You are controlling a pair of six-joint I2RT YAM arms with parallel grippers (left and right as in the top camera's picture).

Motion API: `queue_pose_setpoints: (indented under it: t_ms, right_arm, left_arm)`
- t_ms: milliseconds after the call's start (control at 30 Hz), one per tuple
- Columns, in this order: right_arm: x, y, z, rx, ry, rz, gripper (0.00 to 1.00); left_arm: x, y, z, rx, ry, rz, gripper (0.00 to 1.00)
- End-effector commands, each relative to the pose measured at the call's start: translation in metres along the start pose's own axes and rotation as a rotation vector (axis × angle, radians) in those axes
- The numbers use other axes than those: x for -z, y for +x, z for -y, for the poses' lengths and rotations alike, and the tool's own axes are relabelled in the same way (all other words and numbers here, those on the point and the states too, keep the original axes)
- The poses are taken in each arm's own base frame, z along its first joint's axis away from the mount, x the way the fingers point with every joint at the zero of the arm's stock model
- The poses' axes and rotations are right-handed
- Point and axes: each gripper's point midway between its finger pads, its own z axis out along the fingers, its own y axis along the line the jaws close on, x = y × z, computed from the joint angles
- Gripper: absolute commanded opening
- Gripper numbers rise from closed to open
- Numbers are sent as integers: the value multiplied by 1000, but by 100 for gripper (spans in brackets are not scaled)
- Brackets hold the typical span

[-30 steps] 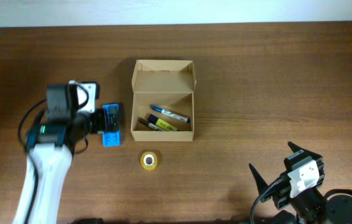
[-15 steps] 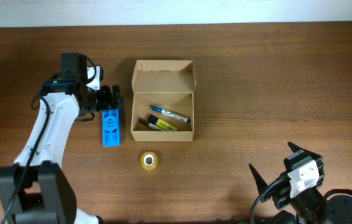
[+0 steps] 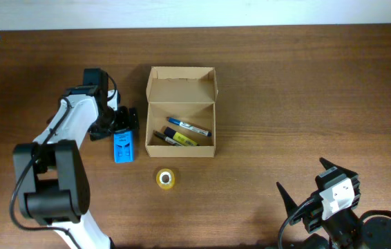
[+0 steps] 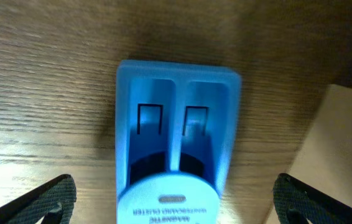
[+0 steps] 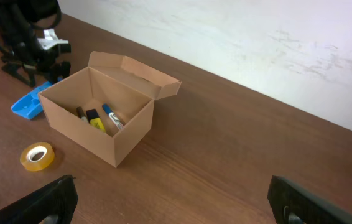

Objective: Pack container
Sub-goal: 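Reach the left gripper to the blue holder and grasp it, then lift the blue holder and lower it into the box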

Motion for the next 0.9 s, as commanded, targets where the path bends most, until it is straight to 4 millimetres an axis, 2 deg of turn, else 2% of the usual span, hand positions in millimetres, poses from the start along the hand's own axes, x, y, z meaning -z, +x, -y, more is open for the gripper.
queue_pose_setpoints:
  t_ms: [0, 167, 267, 433, 533, 633, 867]
  right_arm:
    - [0, 1, 3, -13, 19, 0, 99]
    - [0, 1, 3, -13, 18, 0, 99]
    - [0, 1, 3, -13, 19, 0, 99]
    - [0, 1, 3, -13, 19, 0, 99]
    - [0, 1, 3, -13, 19, 0, 99]
    - [0, 1, 3, -13, 19, 0, 99]
    - [0, 1, 3, -13, 19, 0, 99]
  left_arm:
    - [-11, -1, -5, 15, -17, -26, 100]
    - [-19, 6, -10, -1, -54, -62, 100]
    - [-23, 11, -9, -51, -60, -86, 84]
    - [-27, 22, -17, -59, -117, -137, 72]
    - [-27, 25, -19, -59, -129, -150, 57]
    - [-27, 25, -19, -57, -128, -149, 49]
    - [-16, 4, -14, -47, -117, -92, 48]
